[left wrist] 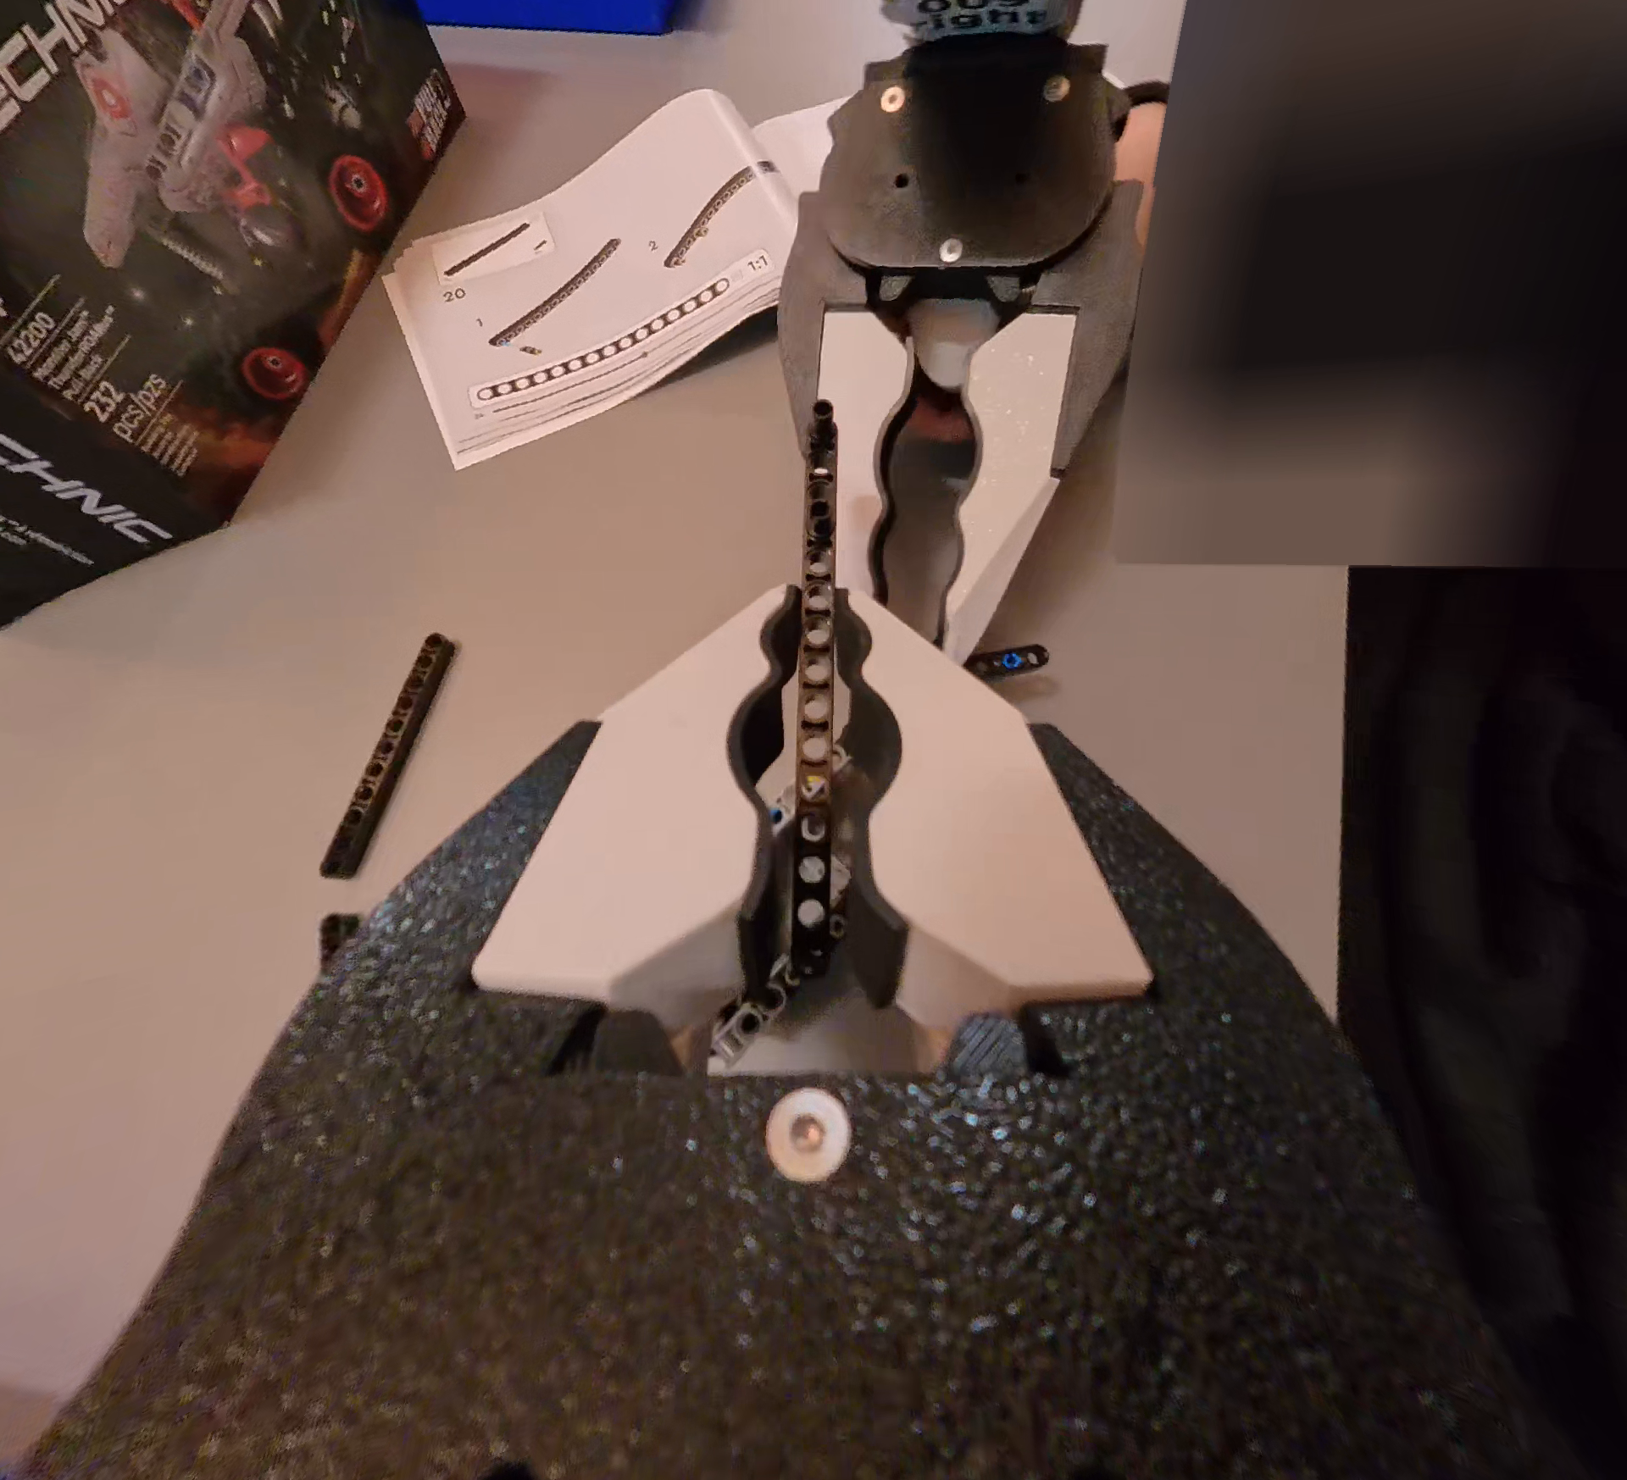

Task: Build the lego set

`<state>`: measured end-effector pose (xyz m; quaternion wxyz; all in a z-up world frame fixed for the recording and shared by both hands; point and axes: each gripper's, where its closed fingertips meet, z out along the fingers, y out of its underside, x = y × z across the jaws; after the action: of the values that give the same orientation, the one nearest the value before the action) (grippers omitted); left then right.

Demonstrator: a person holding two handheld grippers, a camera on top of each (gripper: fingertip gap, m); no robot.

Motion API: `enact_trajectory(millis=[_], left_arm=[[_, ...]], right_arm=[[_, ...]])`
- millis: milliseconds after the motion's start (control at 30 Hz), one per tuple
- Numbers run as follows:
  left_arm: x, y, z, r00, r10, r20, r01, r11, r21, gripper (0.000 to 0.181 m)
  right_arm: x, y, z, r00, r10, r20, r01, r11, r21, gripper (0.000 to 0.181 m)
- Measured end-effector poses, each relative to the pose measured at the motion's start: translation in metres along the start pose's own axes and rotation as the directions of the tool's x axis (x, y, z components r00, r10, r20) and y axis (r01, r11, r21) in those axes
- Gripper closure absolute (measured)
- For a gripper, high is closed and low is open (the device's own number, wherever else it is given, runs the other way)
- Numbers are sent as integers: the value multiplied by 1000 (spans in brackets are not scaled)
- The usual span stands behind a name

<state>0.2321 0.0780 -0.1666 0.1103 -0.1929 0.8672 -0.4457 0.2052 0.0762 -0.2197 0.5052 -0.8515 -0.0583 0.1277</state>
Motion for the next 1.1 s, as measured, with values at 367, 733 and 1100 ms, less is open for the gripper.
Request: enact_trajectory(millis=[367,733,1100], left_arm=[[18,22,-35,994,-44,97,44,999,-2,176],[32,26,-27,992,-88,88,84,995,44,176],[31,34,-20,983,-159,93,158,987,22,176]], right_arm=[[-19,-24,31,991,69,-117,-58,994,88,161],[-32,-26,26,998,-56,24,53,994,98,163],[-24,-20,33,1000,-3,24,2,999,36,177]])
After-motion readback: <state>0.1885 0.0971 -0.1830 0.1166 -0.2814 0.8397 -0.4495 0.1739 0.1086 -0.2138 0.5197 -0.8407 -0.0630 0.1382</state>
